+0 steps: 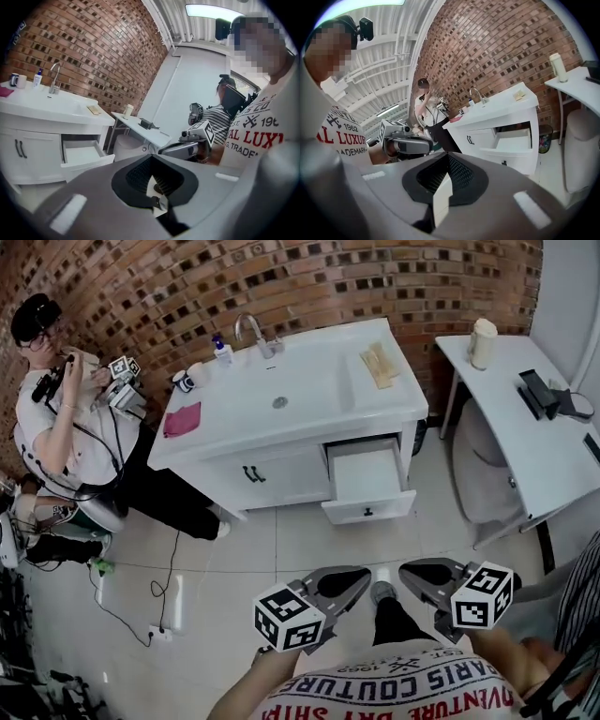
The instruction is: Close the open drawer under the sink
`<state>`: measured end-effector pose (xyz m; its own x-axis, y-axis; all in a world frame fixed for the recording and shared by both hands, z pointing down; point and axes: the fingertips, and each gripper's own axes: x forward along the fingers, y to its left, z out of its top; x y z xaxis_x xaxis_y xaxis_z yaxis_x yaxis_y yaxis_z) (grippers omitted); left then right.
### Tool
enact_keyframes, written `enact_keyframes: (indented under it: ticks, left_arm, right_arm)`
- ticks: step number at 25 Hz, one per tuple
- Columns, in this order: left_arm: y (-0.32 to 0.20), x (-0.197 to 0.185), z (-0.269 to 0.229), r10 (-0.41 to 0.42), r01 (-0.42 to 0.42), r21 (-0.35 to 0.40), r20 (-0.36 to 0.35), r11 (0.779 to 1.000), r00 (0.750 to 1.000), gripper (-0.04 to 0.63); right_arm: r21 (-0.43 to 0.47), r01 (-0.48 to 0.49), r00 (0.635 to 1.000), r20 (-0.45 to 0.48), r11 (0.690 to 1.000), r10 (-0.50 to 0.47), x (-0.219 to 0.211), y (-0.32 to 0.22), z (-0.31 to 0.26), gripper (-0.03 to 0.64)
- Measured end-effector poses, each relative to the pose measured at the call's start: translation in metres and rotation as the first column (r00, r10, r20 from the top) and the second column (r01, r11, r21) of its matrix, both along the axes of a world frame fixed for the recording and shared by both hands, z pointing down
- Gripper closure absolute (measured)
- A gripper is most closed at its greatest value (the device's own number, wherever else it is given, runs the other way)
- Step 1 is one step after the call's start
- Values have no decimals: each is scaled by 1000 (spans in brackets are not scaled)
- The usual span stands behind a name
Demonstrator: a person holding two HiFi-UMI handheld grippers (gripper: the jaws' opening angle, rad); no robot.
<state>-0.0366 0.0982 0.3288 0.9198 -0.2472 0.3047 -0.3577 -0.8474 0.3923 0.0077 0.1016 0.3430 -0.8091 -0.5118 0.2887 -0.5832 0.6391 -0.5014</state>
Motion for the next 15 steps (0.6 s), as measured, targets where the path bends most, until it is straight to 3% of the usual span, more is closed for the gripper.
enact_keyframes:
  ticks: [3,8,15]
  left_arm:
    - [-54,8,5,-14,14,-32,6,999,1000,614]
    - [-99,17,15,-28,29,-117,14,993,1000,613]
    - [-134,14,62,-43,51,-211,41,976,998,613]
  right_arm:
    - [-24,-13,1000,-4,1000,12,14,-54,5,610]
    - [-113,-43,999,-22,993,41,35,-95,26,610]
    - [-250,-63,996,-78,966,44,46,-132,120,611]
